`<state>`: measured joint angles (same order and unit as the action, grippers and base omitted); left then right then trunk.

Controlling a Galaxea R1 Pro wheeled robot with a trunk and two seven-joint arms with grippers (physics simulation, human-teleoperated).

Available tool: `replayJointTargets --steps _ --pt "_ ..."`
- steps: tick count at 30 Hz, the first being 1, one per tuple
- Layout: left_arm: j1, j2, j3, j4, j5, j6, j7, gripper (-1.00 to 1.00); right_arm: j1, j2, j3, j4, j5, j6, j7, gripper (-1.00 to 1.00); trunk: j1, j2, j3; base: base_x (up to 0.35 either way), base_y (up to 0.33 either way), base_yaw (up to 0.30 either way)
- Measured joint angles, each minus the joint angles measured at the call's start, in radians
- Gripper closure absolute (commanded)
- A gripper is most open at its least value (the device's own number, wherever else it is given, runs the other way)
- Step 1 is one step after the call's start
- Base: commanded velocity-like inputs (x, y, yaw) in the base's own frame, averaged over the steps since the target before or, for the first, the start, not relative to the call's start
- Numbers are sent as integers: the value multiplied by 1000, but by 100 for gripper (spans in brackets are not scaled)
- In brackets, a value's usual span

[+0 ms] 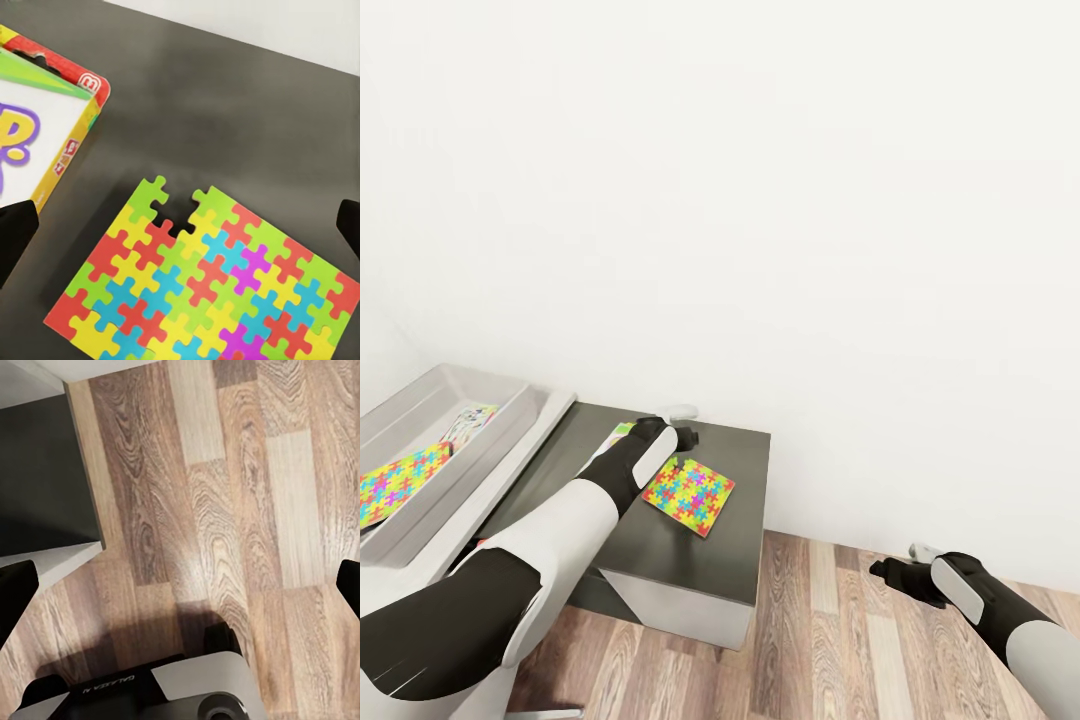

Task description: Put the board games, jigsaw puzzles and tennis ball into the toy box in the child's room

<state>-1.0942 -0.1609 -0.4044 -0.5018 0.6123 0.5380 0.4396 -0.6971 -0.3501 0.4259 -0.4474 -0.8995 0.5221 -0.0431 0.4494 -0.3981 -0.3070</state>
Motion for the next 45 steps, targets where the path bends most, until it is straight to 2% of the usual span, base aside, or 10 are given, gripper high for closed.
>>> replayJointTargets --steps 37,40,45 --pt "0 1 2 10 2 6 -4 -100 0 1 2 1 0 1 -1 -100 0 0 0 28 0 0" --pt "0 1 4 14 5 10 -22 -100 0 1 2 1 0 1 -1 -100 0 0 0 0 0 0" --pt "-1 1 7 32 7 20 -88 -100 0 0 2 1 0 1 -1 -100 0 0 0 0 0 0"
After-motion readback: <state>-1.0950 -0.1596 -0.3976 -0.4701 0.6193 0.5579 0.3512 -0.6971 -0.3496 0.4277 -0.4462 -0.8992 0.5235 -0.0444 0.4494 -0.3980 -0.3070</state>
